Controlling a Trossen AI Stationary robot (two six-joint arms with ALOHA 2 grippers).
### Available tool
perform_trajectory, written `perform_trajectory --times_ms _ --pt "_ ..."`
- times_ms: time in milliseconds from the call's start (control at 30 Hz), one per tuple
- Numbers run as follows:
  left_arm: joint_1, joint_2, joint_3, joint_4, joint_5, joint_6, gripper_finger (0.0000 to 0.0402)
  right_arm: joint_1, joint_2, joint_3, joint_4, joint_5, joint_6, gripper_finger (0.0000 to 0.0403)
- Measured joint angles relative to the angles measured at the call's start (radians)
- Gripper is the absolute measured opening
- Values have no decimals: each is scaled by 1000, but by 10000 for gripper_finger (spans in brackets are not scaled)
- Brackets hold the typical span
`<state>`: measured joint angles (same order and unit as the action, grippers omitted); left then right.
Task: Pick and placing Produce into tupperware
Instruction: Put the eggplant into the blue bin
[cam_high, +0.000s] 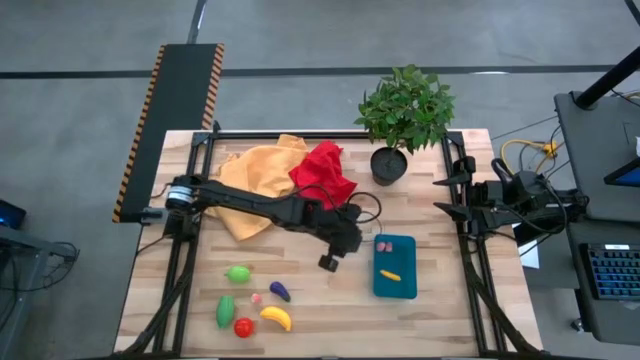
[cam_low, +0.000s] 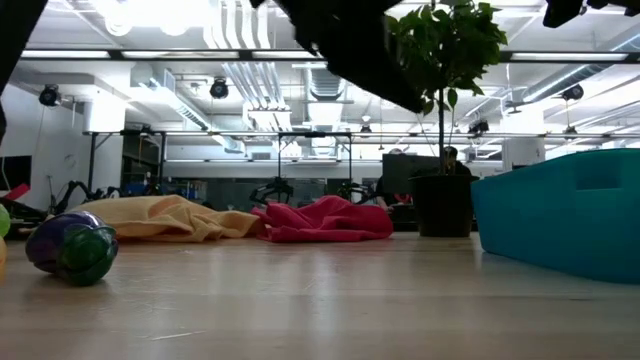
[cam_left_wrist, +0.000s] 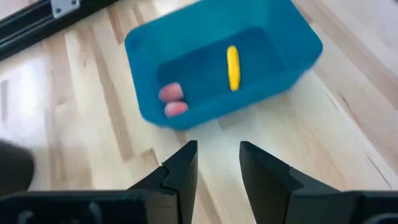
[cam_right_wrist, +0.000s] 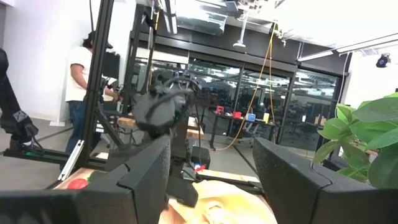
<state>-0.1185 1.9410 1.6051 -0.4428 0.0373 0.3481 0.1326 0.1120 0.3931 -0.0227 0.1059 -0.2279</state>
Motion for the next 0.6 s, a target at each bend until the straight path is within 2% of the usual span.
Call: perform_trajectory --times_ms 167,433,600 --pt "-28 -31 -2 -186 -82 -30 105 0 0 0 -1 0 0 224" --pt "-77 -66 -4 -476 -93 -183 105 0 0 0 -2 0 0 224" --pt "-145 -77 -8 -616 -89 -163 105 0 0 0 0 0 8 224"
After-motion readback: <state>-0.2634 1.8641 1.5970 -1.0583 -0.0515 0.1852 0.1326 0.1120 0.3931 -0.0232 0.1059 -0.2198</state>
